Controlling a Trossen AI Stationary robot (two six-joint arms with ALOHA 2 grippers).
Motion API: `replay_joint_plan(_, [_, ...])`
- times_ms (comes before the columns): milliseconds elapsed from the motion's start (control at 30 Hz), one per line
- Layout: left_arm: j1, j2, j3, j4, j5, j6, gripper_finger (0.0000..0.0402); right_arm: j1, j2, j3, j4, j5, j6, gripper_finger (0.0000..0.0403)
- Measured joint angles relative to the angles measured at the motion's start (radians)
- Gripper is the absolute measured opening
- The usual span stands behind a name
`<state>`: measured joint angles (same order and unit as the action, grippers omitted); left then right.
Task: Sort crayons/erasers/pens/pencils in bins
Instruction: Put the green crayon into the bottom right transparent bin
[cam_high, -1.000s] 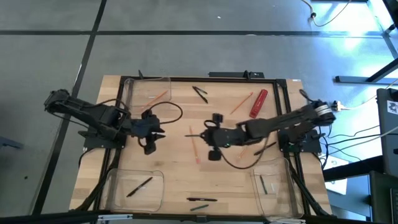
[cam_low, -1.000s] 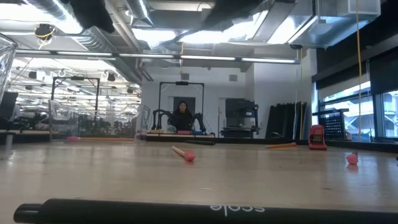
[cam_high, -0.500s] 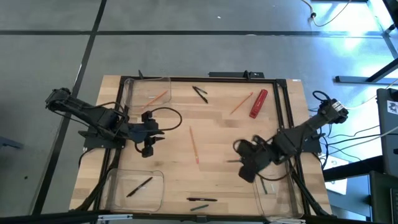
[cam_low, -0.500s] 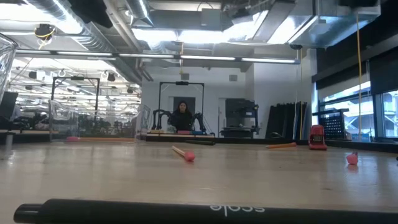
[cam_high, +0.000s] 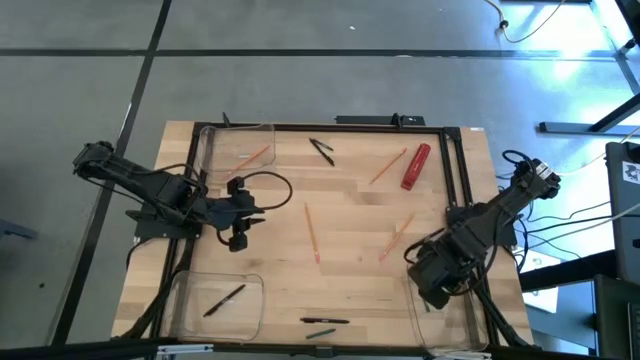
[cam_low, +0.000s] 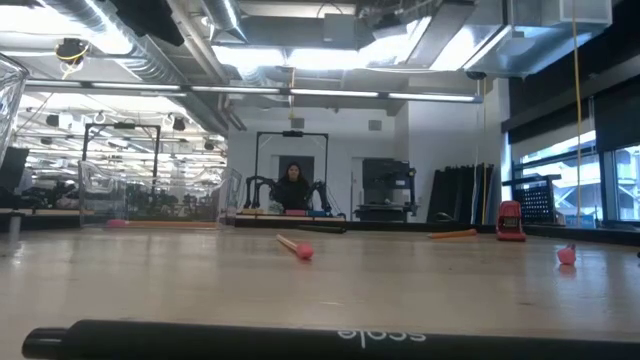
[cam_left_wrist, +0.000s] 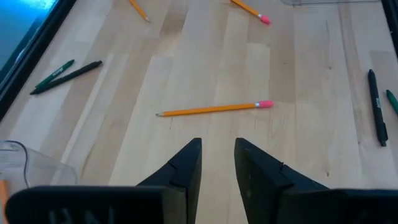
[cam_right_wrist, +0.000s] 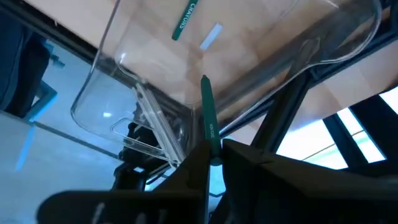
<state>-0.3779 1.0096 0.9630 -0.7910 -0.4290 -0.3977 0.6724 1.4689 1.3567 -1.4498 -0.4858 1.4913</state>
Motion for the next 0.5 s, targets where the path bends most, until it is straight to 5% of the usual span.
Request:
replay_joint_plan(233, [0.0, 0.0, 0.0, 0.0, -0.001, 0.0, 0.0088, 0.0, 0.001, -0.033, 0.091, 0.108, 0.025, 0.0033])
replay_joint_plan(500, [0.0, 0.0, 0.0, 0.0, -0.001, 0.016, 0.0088, -0.001, 0.001, -0.203, 0.32, 0.017, 0.028, 0.0034])
